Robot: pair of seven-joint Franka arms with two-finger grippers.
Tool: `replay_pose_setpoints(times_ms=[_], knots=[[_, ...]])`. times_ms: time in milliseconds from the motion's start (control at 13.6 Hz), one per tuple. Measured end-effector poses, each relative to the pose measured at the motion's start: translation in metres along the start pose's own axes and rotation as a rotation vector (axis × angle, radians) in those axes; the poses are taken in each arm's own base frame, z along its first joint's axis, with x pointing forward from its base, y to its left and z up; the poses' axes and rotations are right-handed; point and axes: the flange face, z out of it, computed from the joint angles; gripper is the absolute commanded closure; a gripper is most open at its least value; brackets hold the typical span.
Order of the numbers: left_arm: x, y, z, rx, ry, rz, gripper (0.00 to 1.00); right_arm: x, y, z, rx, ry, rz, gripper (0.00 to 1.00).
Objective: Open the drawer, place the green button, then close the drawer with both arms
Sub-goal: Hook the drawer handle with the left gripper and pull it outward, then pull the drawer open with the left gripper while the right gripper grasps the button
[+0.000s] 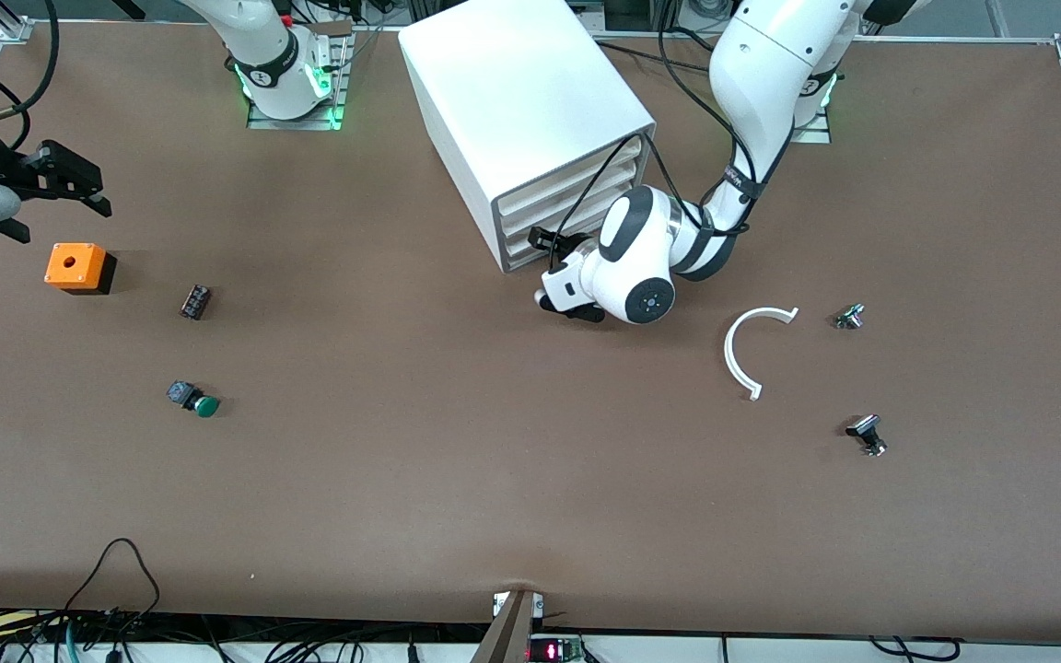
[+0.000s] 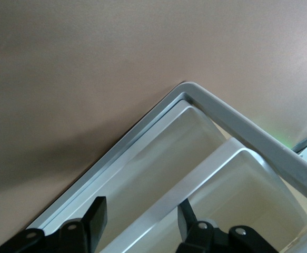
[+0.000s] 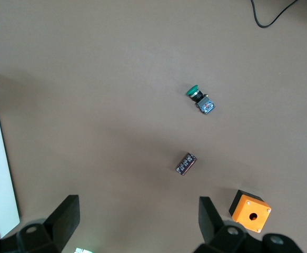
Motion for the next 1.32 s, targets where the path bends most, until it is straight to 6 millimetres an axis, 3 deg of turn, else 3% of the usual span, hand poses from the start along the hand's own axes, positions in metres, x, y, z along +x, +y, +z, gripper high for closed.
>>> replay_pose_setpoints(times_ms=[147,294,808,1175,1322], knots=[[0.000,0.005,-0.002,-0.013,0.002,0.004,0.87,0.000,0.000,0.000,0.000,0.000,0.000,0.00],[-0.001,0.006,-0.005,-0.014,0.002,0.016,0.95,0.000,0.000,0.000,0.000,0.000,-0.001,0.00],[0.001,0.006,-0.006,-0.016,-0.005,0.034,0.95,0.005,-0.001,0.002,-0.005,0.012,-0.006,0.01],[0.009,-0.009,-0.021,-0.032,0.010,0.017,0.95,0.028,0.005,0.046,0.002,-0.043,-0.004,0.00],[0.013,-0.018,-0.030,-0.041,0.020,0.009,0.95,0.039,0.010,0.078,0.013,-0.094,-0.006,0.00]])
